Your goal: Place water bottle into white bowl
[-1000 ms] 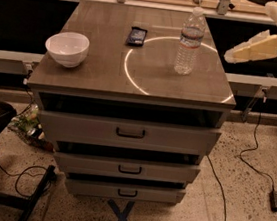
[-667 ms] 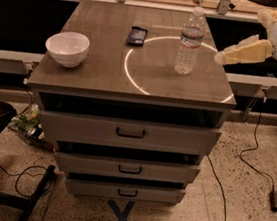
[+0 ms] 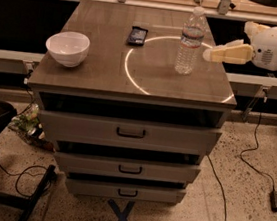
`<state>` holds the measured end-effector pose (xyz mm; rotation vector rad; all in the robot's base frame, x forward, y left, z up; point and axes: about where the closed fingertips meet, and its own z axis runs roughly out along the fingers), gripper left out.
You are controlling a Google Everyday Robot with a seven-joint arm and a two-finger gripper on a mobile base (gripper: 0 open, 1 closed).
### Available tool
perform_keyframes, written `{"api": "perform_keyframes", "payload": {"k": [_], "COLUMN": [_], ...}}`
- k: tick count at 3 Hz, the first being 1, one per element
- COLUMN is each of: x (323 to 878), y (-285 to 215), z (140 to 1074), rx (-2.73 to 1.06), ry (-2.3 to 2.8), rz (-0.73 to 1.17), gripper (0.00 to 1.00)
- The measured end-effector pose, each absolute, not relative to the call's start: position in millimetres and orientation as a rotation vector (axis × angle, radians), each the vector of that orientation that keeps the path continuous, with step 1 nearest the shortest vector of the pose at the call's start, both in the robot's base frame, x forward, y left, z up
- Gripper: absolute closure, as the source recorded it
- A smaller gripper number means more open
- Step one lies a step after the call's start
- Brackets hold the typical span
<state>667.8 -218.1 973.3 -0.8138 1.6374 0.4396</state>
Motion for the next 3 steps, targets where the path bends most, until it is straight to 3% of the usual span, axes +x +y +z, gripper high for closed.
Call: {"api": "perform_keyframes", "payload": {"k": [3], "x": [711.4], "y": [-202.5], "z": [930.0], "rx": [-0.728], "ry": [1.534], "rz": [0.568], "gripper": [0.00]}}
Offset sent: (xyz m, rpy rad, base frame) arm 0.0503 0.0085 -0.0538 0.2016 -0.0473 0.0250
